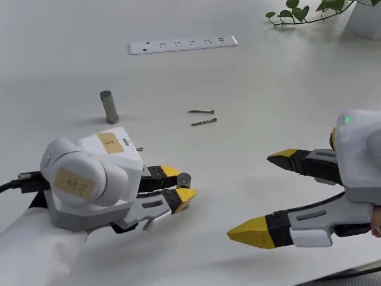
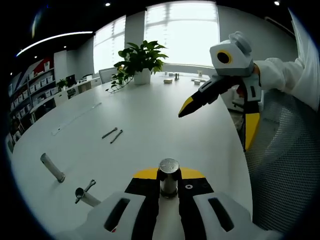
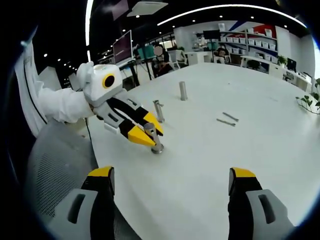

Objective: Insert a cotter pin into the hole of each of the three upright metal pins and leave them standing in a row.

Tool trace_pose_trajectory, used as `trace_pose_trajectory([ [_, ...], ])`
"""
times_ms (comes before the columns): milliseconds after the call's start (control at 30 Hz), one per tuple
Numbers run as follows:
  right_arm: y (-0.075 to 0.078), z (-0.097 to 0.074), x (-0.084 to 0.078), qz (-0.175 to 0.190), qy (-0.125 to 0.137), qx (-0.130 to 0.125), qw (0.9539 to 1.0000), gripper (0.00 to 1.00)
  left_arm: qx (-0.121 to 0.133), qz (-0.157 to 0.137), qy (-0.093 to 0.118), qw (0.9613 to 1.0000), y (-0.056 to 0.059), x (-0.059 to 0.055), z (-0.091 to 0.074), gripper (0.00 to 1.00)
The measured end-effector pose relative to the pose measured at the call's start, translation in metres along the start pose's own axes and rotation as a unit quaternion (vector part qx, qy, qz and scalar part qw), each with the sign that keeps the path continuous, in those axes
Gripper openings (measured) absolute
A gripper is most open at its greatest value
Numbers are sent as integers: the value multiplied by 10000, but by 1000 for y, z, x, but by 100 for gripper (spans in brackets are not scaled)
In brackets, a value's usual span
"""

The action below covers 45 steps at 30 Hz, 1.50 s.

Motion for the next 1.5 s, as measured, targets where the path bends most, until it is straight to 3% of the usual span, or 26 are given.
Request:
trace_pose_trajectory([
  [200, -1, 0, 0, 18, 22, -14, 10000, 92, 2, 2, 54, 10000, 3, -1, 1, 10],
  [267, -2, 0, 0, 14, 11, 4, 10000, 92, 4, 93, -16, 10000, 4, -4, 1, 10],
  [567, -6, 0, 0, -4, 62, 54, 10000, 91, 51, -28, 126, 9999, 4, -5, -1, 10],
  [667, -7, 1, 1, 12, 84, 74, 9999, 91, -111, -51, 215, 9997, 5, -6, -1, 10],
  [800, -8, 2, 1, -1, 71, 93, 9999, 91, -145, -25, 204, 9997, 4, -6, -1, 11],
  [900, -10, 1, 1, -7, 78, 93, 9999, 91, -188, -278, 275, 9991, 4, -5, -2, 11],
  [967, -10, 1, 1, 13, 88, 94, 9999, 91, -219, -211, 260, 9992, 5, -6, -4, 13],
  [1033, -10, 1, 1, 28, 95, 86, 9999, 91, -271, -50, 141, 9995, 7, -8, -7, 16],
  [1100, -10, 1, 2, 42, 103, 85, 9999, 91, -315, -58, 183, 9993, 10, -8, -12, 21],
  [1167, -12, 1, 1, 33, 85, 94, 9999, 91, -424, -354, 496, 9972, 15, -5, -16, 25],
  [1200, -13, 1, 1, 11, 74, 111, 9999, 91, -521, -617, 557, 9952, 17, -8, -20, 30],
  [1233, -14, 0, 1, -19, 48, 134, 9999, 91, -526, -644, 579, 9949, 17, -10, -22, 33],
  [1367, -15, -1, 1, -72, 18, 160, 9998, 91, -530, -660, 510, 9951, 21, -18, -32, 45],
  [1500, -14, -2, 2, -96, -5, 168, 9998, 91, -512, -888, 432, 9938, 24, -26, -39, 57],
])
Point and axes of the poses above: the centre of the closed fingertips' face, and the gripper's own axes: z roughly forward along the fingers, y roughly to its right, x roughly out of its top, the point moved 4 cm from there along -z, roughly backward along the fingers, and after that the axes turned 5 degrees about -x, right-handed, at the moved point
